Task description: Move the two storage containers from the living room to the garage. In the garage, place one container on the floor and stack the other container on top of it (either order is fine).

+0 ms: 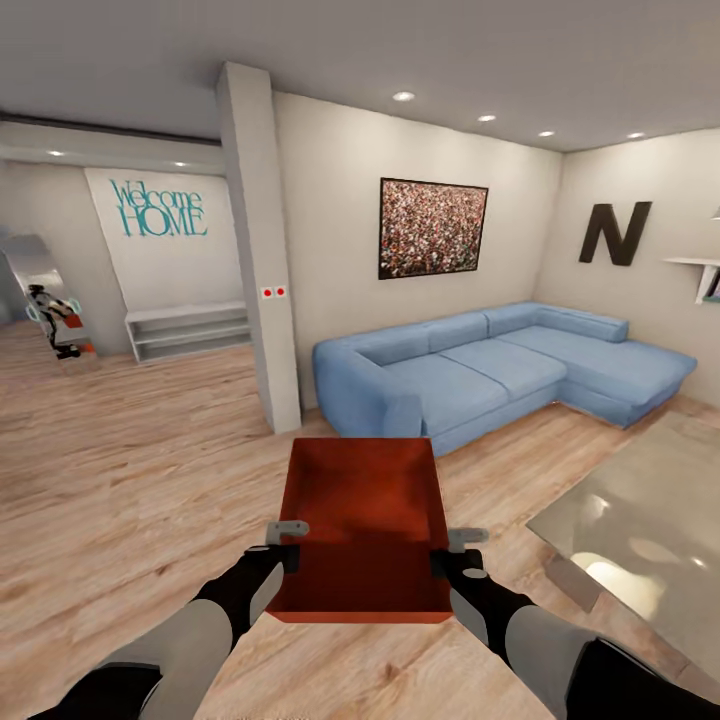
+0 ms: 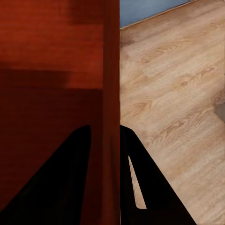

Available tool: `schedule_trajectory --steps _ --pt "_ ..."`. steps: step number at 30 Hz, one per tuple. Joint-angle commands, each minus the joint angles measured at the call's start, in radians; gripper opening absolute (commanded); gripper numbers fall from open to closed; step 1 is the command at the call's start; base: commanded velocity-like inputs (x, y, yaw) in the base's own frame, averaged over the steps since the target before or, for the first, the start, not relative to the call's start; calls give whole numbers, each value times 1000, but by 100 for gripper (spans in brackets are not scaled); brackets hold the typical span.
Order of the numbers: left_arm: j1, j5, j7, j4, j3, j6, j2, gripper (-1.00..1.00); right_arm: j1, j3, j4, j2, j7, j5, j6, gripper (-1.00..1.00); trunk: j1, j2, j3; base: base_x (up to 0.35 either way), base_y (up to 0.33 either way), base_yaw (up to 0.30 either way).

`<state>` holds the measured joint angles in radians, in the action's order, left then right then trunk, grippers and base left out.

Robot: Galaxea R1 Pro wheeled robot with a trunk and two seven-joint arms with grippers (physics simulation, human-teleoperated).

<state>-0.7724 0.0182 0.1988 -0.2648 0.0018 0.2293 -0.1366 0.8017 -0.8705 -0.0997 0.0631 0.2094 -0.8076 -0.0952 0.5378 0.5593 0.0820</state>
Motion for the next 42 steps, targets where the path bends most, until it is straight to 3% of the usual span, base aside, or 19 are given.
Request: schedule_trajectory --steps 1,42 --pt "-1 -18 31 -2 3 8 9 -100 1 3 5 -25 7 -9 -6 -100 0 2 2 0 0 262" --pt "-1 -18 31 -2 3 8 9 -100 1 4 5 -25 7 -9 -6 -100 0 2 2 0 0 268"
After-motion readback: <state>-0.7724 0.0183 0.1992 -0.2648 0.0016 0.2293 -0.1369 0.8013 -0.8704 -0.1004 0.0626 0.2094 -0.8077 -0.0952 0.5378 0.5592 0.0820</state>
